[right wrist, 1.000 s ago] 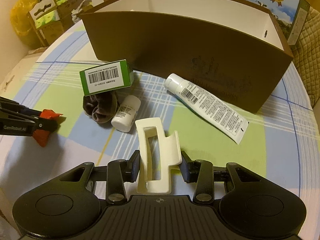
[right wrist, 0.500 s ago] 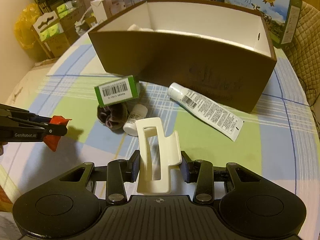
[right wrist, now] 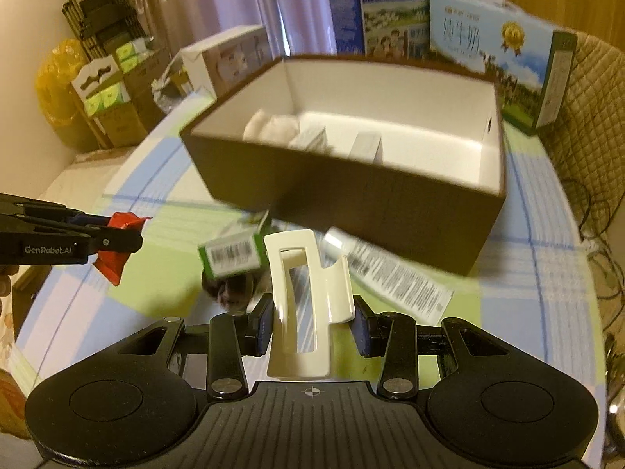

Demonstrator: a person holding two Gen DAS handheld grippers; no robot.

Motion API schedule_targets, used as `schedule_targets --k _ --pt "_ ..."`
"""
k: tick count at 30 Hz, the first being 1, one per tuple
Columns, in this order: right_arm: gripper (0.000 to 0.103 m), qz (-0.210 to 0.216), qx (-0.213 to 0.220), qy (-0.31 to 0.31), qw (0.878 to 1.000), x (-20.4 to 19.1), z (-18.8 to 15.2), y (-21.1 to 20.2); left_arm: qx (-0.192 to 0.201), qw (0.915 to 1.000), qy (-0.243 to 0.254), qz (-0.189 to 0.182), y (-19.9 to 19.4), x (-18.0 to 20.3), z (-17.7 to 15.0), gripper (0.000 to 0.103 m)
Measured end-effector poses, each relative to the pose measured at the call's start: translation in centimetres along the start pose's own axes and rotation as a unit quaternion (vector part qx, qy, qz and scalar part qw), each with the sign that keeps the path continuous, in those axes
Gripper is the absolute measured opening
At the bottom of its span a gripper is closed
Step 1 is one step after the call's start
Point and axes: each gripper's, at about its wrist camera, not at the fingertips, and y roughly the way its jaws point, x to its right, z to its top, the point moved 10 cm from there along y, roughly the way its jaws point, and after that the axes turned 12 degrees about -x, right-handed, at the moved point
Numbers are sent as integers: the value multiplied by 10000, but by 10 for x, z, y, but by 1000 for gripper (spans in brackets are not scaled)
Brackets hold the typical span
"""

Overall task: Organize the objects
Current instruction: 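Carry the red candy with the left tool while the right tool carries the white clip to the box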

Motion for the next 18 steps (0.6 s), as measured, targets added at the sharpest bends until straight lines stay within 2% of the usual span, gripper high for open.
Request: schedule_targets --k 12,18 --pt "38 -50 591 178 9981 34 80 -26 323 9989 348 -30 7 22 87 24" --pt "38 -91 657 293 9974 57 117 -20 318 9985 439 -102 26 33 129 24"
